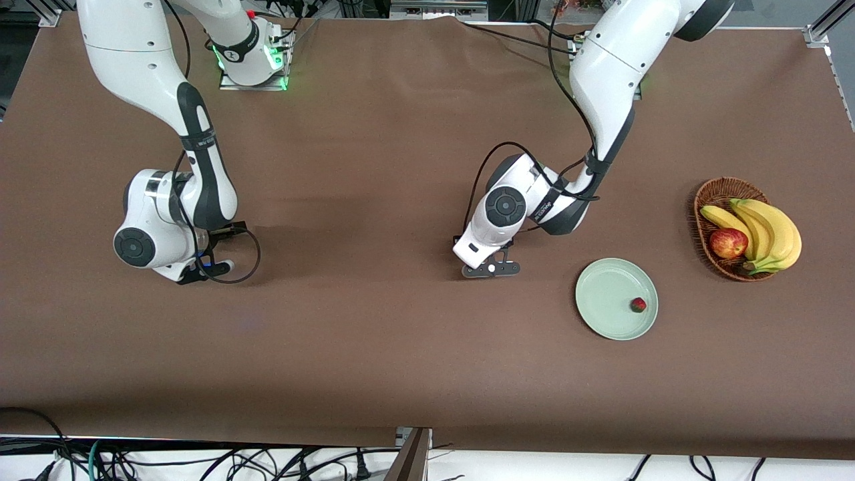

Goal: Collect all strawberries into plate

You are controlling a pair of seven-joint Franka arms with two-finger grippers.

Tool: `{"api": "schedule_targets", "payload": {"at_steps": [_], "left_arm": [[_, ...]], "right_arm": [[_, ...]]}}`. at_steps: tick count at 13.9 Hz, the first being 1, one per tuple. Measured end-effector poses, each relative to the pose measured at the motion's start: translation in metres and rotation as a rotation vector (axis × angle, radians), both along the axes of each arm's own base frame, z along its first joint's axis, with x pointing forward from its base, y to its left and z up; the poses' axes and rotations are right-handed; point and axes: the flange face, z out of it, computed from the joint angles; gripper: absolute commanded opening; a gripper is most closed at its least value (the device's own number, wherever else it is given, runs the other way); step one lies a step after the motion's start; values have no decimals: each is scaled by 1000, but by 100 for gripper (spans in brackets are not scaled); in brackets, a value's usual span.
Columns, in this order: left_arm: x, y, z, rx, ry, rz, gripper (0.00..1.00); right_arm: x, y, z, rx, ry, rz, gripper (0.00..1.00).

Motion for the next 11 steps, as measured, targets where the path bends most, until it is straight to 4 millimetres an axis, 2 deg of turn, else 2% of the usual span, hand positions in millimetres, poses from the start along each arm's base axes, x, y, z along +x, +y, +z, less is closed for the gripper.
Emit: {"api": "schedule_targets", "payload": {"at_steps": [3,4,6,9,10,11], "left_arm": [[0,0,1,-2,-3,0,22],[1,1,2,1,-1,1,22],[6,13,14,41,33,1,22],[30,57,69,106,79,-100,23],[38,78,87,110,91,-147,23],[46,101,100,106,108,-208,23]], "right_arm": [[-7,-10,-1,2,13,-1,54],[-9,-11,-3,2,18,-1,44],[-11,-12,-4,2,22,-2,35],[-11,-12,-4,2,19,-2,4],[-11,-12,-4,2,17,-2,0],[-10,-12,-4,2,16,-2,0]]}}
